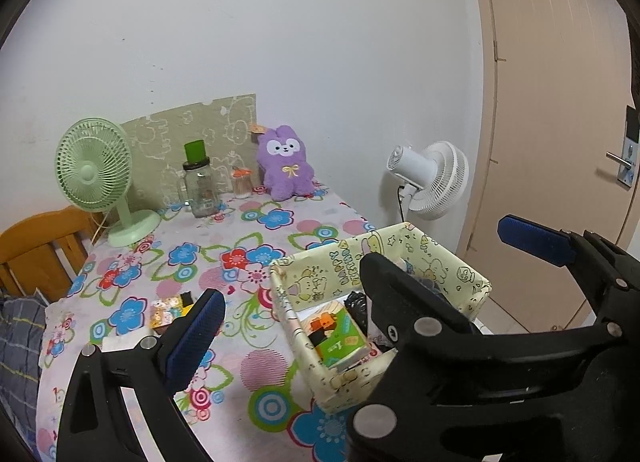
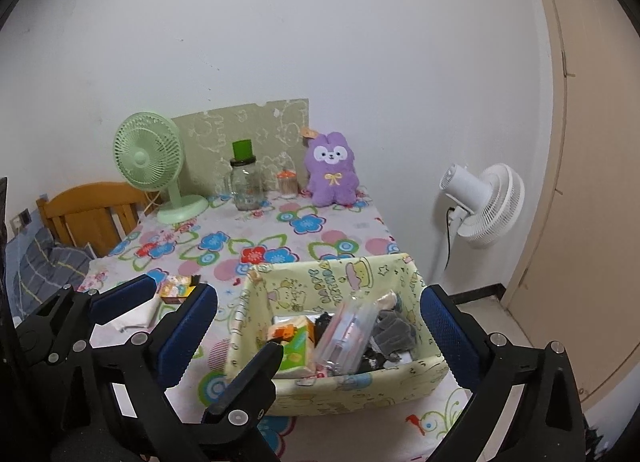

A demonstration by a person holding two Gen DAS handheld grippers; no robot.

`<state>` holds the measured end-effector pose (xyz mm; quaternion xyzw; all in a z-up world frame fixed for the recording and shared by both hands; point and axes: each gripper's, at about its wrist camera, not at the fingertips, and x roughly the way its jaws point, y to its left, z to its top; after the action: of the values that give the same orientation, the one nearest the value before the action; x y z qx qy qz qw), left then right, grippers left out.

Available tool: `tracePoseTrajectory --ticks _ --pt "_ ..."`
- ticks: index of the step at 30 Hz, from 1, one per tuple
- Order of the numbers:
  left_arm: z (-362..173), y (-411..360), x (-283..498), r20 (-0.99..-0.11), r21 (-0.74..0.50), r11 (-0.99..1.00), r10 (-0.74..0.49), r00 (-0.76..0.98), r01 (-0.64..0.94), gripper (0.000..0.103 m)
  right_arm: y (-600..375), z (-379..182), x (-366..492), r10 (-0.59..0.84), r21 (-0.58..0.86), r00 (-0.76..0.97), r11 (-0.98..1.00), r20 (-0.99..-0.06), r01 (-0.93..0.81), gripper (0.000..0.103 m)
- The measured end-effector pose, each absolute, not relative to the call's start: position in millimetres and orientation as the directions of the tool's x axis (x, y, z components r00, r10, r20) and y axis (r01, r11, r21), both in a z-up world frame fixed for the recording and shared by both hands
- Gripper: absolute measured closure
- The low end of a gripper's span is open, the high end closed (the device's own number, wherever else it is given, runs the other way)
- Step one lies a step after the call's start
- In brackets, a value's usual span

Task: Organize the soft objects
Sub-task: 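Withdraw both grippers from the box toward the white cloth and yellow pack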

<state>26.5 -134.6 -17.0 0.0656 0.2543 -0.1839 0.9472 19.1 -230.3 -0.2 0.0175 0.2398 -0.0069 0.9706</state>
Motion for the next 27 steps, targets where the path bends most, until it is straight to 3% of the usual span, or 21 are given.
tracePoseTrajectory --ticks 27 --pt "-27.2 -36.1 53.7 -0.513 0.060 0.969 -0.175 0.840 0.238 0.002 -134.7 -15.3 60.0 0.132 0.089 0.868 0.991 -0.479 -0.102 0.000"
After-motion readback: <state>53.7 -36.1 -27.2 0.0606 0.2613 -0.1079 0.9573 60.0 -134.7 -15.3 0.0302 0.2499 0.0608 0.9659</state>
